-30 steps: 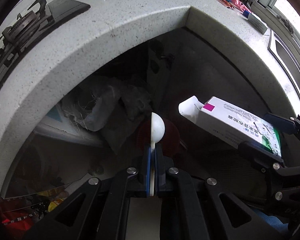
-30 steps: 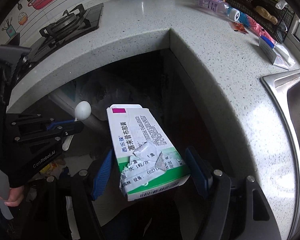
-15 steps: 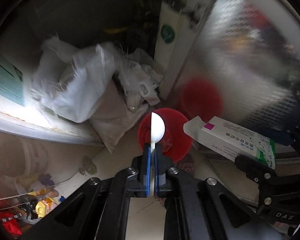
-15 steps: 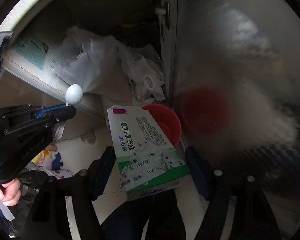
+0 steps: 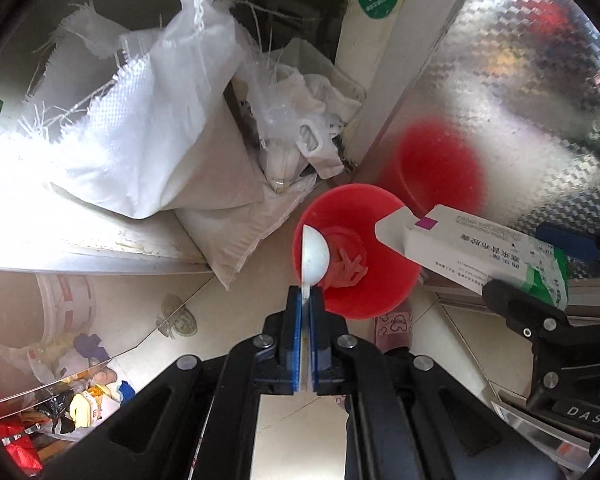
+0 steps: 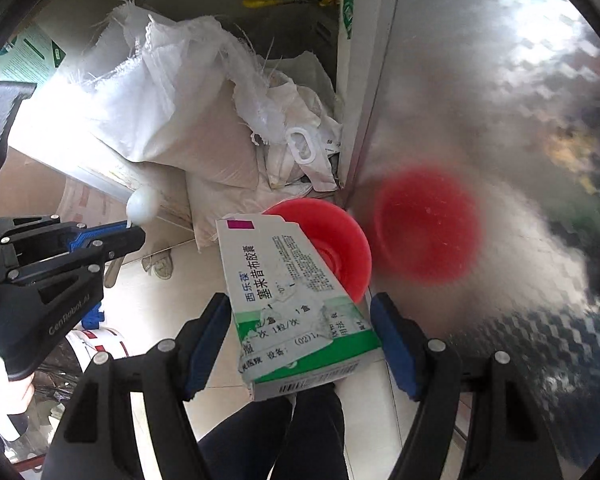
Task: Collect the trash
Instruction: 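Open the left gripper over the red bin while the right gripper releases the box, then raise both tools back up to the counter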
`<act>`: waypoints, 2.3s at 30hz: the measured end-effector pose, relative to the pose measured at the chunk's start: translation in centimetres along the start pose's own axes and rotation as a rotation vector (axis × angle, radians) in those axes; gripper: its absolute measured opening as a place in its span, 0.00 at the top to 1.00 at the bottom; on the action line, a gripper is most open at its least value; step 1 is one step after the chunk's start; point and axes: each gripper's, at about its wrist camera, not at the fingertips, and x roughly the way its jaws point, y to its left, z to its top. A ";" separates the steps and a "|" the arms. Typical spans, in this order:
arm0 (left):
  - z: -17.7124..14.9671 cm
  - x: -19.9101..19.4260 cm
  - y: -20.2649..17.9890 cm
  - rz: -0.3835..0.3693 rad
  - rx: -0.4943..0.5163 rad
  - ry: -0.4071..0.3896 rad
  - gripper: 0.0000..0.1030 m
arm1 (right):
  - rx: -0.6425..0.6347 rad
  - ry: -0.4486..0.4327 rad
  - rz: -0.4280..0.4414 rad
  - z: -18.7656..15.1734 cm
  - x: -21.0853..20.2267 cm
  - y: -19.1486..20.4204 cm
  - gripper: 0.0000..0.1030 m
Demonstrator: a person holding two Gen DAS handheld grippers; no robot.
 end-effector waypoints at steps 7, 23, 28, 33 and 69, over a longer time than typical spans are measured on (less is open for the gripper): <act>0.2 0.5 0.2 0.003 0.018 0.003 0.98 | -0.002 0.002 -0.002 -0.2 -0.1 0.0 0.31; 0.9 0.8 -2.8 -0.050 0.132 0.012 0.97 | 0.161 -0.009 -0.065 -2.9 -0.7 -1.5 0.30; 1.2 1.1 -4.3 -0.061 0.178 0.016 0.98 | 0.203 -0.013 -0.094 -3.4 -0.7 -2.3 0.30; 1.6 1.5 -5.5 -0.074 0.207 0.019 0.97 | 0.236 -0.022 -0.110 -3.5 -0.7 -3.3 0.30; -3.2 -16.0 -2.5 -0.091 0.032 -0.091 0.37 | 0.132 -0.206 -0.090 -4.5 -15.1 1.5 0.30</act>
